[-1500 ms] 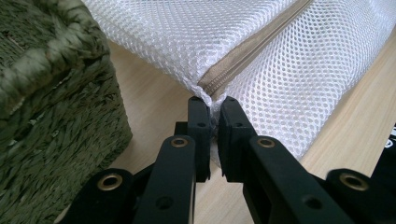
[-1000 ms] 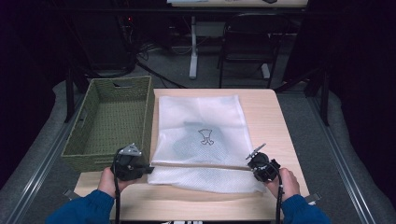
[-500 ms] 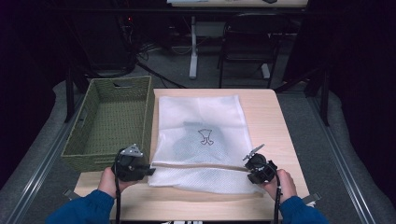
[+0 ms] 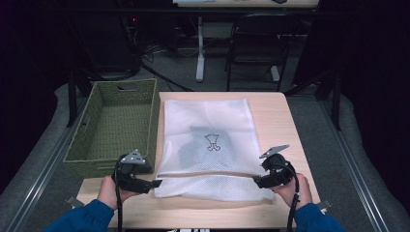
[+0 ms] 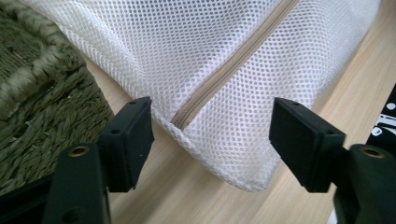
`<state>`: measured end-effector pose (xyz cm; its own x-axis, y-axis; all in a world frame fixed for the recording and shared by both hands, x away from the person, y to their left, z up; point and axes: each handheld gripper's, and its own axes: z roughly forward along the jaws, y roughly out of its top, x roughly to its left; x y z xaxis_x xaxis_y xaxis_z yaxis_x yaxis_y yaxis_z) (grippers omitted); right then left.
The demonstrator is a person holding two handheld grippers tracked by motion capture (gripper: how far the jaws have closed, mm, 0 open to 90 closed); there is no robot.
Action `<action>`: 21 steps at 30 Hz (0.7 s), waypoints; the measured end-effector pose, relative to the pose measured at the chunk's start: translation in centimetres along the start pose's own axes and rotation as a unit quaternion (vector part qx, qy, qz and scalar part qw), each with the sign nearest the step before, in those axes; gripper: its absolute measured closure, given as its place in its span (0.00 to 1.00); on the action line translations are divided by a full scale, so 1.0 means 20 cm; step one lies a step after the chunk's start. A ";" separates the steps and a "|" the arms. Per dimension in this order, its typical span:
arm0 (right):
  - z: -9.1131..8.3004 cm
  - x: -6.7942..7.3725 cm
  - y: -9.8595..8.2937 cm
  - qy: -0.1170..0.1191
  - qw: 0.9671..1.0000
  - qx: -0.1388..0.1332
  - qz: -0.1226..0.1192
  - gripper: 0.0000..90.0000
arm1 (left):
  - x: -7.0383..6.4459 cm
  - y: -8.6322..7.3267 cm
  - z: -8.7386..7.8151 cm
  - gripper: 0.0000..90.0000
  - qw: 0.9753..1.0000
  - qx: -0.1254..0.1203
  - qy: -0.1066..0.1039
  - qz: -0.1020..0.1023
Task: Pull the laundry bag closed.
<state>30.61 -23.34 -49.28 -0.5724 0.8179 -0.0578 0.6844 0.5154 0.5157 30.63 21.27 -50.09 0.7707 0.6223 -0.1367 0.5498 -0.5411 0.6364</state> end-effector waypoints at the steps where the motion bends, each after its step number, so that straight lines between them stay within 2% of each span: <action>1: -0.01 0.00 0.00 -0.001 1.000 -0.003 0.004 0.28 | -0.01 0.00 -0.01 0.29 1.000 0.001 0.006 0.003; 2: -0.01 0.00 0.00 -0.001 1.000 -0.003 0.004 0.28 | -0.01 0.00 -0.01 0.27 1.000 0.001 0.006 0.003; 4: -0.06 -0.01 -0.02 -0.010 1.000 -0.014 0.006 0.21 | -0.01 -0.01 -0.04 0.21 1.000 -0.002 0.014 0.000; 7: -0.10 -0.03 -0.06 -0.018 0.999 -0.021 0.018 0.19 | 0.00 -0.03 -0.07 0.18 1.000 -0.003 0.023 -0.005; 10: -0.13 -0.04 -0.10 -0.023 0.999 -0.024 0.019 0.17 | -0.01 -0.06 -0.09 0.17 1.000 -0.004 0.026 -0.009; 11: -0.14 -0.05 -0.14 -0.026 0.999 -0.019 0.024 0.14 | -0.01 -0.08 -0.11 0.17 0.999 -0.004 0.033 -0.011; 14: -0.15 -0.06 -0.20 -0.032 0.999 -0.015 0.031 0.11 | 0.00 -0.10 -0.14 0.17 0.999 -0.004 0.033 -0.014; 15: -0.16 -0.07 -0.22 -0.035 0.999 -0.015 0.035 0.10 | 0.00 -0.13 -0.17 0.17 0.999 -0.005 0.040 -0.014; 21: -0.14 -0.08 -0.32 -0.049 0.998 0.000 0.049 0.05 | 0.01 -0.21 -0.21 0.17 0.998 0.004 0.052 -0.022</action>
<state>25.79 -28.68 -50.04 -0.4561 0.8854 -0.0901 0.7344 0.4316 0.5238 27.20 26.04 -49.52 0.7082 0.7008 -0.0855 0.5854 -0.5152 0.6260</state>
